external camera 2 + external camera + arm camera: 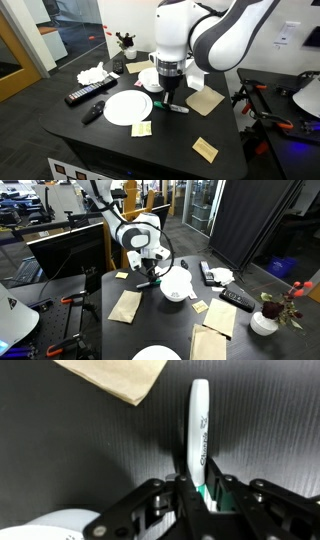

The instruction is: Place the marker in the bowl

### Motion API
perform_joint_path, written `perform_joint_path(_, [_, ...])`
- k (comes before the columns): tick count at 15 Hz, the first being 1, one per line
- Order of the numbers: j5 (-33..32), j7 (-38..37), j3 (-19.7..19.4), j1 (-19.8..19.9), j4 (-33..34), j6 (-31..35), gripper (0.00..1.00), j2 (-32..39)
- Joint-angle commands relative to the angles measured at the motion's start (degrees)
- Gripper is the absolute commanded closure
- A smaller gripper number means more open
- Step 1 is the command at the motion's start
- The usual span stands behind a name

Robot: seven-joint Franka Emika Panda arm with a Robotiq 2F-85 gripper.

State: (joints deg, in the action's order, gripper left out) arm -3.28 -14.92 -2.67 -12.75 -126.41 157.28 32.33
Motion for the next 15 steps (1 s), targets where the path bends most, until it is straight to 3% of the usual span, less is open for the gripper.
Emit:
perform_joint_path(1, [-0.2, -1.3, -0.2, -1.1, -1.6, 0.0, 0.95, -3.5])
perform_joint_path(7, [-2.5, -0.8, -1.4, -1.7, -3.1, -0.8, 0.95, -10.5])
perform_joint_path(15, [-3.6, 8.0, -0.5, 5.4, -2.3, -0.2, 0.95, -15.2])
